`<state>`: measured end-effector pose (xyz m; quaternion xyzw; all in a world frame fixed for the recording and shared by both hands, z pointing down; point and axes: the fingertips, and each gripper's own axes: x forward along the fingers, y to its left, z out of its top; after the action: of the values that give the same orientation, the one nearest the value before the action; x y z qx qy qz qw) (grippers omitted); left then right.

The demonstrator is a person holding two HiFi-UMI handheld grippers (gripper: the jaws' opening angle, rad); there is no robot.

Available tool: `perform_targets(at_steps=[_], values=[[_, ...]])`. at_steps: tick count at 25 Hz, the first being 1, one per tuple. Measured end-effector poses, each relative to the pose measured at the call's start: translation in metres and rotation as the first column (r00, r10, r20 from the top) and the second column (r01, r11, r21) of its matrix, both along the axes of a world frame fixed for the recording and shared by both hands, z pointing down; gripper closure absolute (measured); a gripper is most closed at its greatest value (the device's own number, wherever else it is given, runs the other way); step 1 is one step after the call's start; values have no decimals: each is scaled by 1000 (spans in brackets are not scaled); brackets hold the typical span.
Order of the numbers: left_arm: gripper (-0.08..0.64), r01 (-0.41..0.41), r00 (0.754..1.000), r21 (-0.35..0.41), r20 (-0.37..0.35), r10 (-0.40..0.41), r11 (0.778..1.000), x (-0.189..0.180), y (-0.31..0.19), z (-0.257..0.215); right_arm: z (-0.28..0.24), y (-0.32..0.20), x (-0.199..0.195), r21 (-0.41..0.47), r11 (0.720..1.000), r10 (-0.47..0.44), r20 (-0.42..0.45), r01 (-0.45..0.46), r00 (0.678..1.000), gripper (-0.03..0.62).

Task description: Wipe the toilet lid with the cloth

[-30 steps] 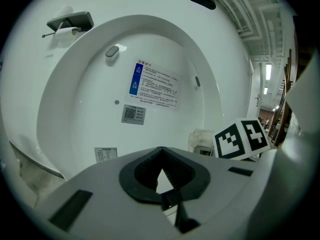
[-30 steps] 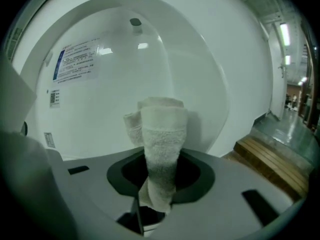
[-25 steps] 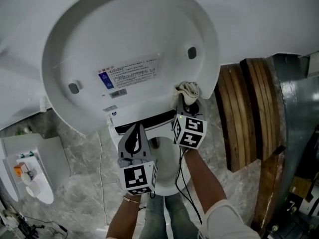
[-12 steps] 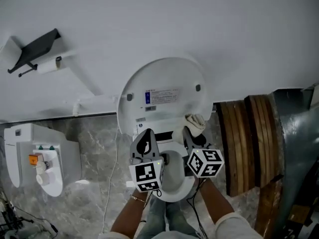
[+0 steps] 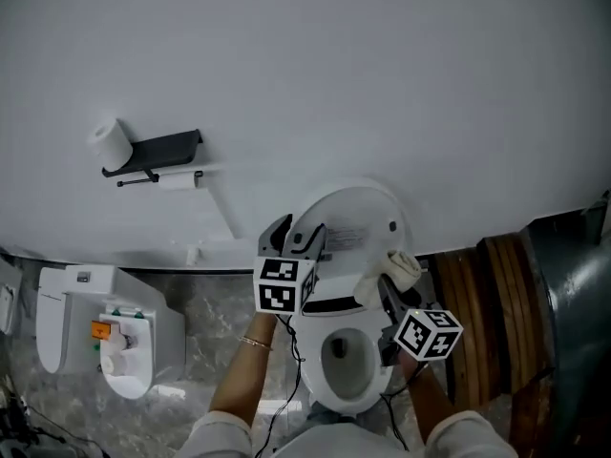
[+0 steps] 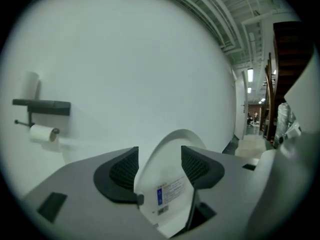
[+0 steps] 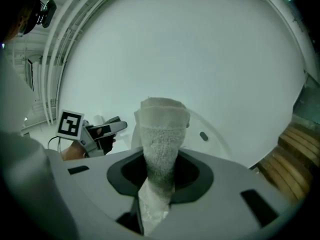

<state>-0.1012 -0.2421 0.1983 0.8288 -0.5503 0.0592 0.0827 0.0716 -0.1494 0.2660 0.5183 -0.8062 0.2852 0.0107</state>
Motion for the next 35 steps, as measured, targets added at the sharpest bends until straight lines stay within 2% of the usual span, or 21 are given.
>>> perform_targets(at_steps=[2,4,6,8,9,14,16,18,21,23,27,29,30,31,33,35], values=[[293,-86,994,-35,58,88,996,2,-29,0,-5,4,6,-5,1000,20,16,-20,1000,489],[295,-180,976,-103,104,190,978,7,-54,8,-6,8,14,-16,999,42,39,-41,998,489],[295,-261,953,-167,114,282,951,15,-68,18,-3,14,23,-32,998,63,61,-61,996,489],[295,-309,937,-213,99,335,927,23,-74,27,2,22,35,-51,995,84,72,-81,994,489],[295,-317,935,-223,88,343,922,24,-75,30,5,26,40,-61,994,95,77,-91,992,489],[295,-294,948,-224,54,313,929,21,-61,29,12,43,62,-91,986,151,94,-143,984,489],[295,-307,943,-222,62,327,925,25,-44,26,6,47,70,-86,984,167,108,-158,980,489],[296,-341,930,-227,59,362,912,30,-19,23,-7,52,73,-75,985,167,143,-158,976,489],[295,-425,893,-251,40,448,869,40,34,20,-34,65,72,-41,990,138,197,-133,971,489],[295,-483,853,-272,69,518,832,50,77,23,-52,77,73,-11,995,102,218,-102,971,489],[295,-585,742,-365,120,660,724,70,174,43,-76,112,63,3,1000,-26,205,26,978,489],[295,-603,689,-418,156,707,680,80,221,62,-75,131,56,-18,995,-96,188,101,977,489],[295,-605,678,-440,153,719,664,84,242,73,-71,140,54,-36,990,-126,174,134,977,489],[295,-606,678,-460,128,724,649,88,262,83,-66,150,52,-58,985,-149,160,160,976,489],[296,-608,696,-493,47,717,623,94,299,106,-51,169,52,-105,975,-178,153,195,972,489],[296,-596,721,-516,-7,693,615,101,333,133,-30,189,55,-154,964,-193,147,215,970,489]])
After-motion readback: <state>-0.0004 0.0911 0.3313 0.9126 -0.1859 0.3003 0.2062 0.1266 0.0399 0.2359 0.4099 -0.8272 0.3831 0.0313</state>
